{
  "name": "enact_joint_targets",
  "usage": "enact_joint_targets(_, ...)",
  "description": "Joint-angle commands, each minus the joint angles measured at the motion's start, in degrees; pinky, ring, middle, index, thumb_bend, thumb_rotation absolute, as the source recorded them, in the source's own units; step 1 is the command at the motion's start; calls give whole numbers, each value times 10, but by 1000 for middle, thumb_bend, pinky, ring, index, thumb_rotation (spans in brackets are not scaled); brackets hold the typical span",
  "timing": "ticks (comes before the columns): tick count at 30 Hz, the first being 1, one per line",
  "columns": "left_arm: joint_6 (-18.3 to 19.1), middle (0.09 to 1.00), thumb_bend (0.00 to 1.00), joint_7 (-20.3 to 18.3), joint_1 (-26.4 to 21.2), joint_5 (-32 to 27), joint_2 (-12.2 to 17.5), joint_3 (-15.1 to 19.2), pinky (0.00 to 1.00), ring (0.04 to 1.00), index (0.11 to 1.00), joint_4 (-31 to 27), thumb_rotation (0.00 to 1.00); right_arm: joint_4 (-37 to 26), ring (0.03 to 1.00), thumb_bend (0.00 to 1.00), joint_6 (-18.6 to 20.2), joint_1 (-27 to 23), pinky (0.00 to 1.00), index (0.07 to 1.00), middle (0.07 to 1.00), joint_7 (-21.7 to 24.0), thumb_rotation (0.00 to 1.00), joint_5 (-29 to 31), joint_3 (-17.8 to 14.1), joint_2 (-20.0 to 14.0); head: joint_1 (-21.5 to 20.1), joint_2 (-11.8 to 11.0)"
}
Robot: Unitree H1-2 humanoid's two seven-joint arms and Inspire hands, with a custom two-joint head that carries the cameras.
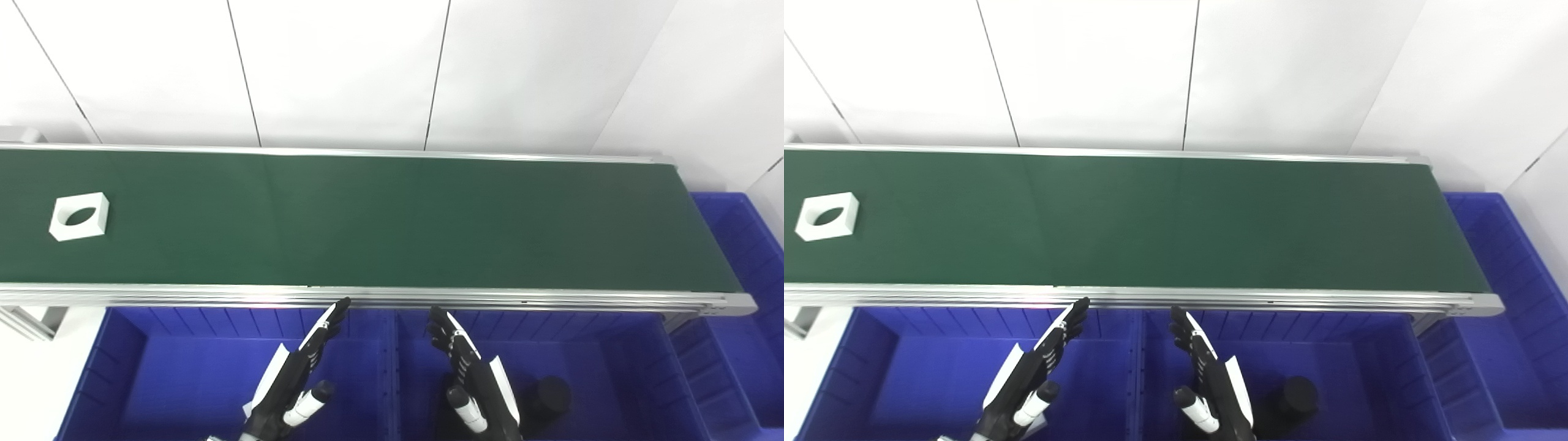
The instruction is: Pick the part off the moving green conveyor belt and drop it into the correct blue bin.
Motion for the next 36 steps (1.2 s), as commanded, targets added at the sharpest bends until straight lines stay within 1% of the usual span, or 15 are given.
enact_joint_targets(1,-19,981,842,0,-2,-2,2,-1,954,976,954,-12,976,-10,909,979,-30,-1,886,932,929,-5,940,0,2,4,0,1)
enact_joint_targets(8,-19,980,840,-2,-1,-2,2,0,953,975,955,-15,975,-10,910,982,-30,-1,883,932,930,-1,930,6,1,5,-2,1)
enact_joint_targets(10,-19,981,836,-2,-1,-3,2,0,952,974,955,-14,973,-8,910,983,-30,0,883,930,930,-2,928,6,2,5,0,-4)
enact_joint_targets(11,-19,981,833,-1,0,-1,2,-1,953,975,955,-13,973,-7,910,986,-30,0,884,931,930,-2,930,5,3,4,1,-12)
enact_joint_targets(15,-19,979,847,6,1,7,3,-4,949,971,953,-13,984,-6,912,988,-30,1,884,944,934,-7,951,-1,7,0,1,-21)
enact_joint_targets(19,-19,976,827,7,4,5,4,-6,951,970,948,-15,971,-6,913,988,-30,2,882,940,936,-5,943,5,8,-1,1,-20)
enact_joint_targets(20,-19,978,814,6,4,4,4,-6,953,972,950,-15,967,-6,911,977,-30,2,883,941,937,-4,934,7,8,-1,1,-20)
enact_joint_targets(21,-19,980,806,8,3,5,5,-7,955,974,952,-15,965,-6,911,970,-30,2,883,941,937,-4,929,7,9,-2,1,-14)
enact_joint_targets(23,-20,984,792,9,3,6,6,-8,976,979,954,-15,970,-6,909,957,-30,2,888,944,937,-4,926,7,9,-3,1,-14)
enact_joint_targets(28,-19,982,822,9,4,5,5,-6,958,974,954,-16,972,-7,914,978,-30,1,886,939,938,-6,938,3,9,-3,1,-11)
enact_joint_targets(34,-19,978,815,9,3,5,5,-7,955,971,953,-14,970,-8,915,996,-30,2,886,938,936,-7,945,2,8,-1,1,-10)
enact_joint_targets(36,-19,980,820,8,3,4,5,-6,954,973,953,-15,965,-8,915,987,-30,2,883,939,939,-6,940,3,8,-1,1,-10)
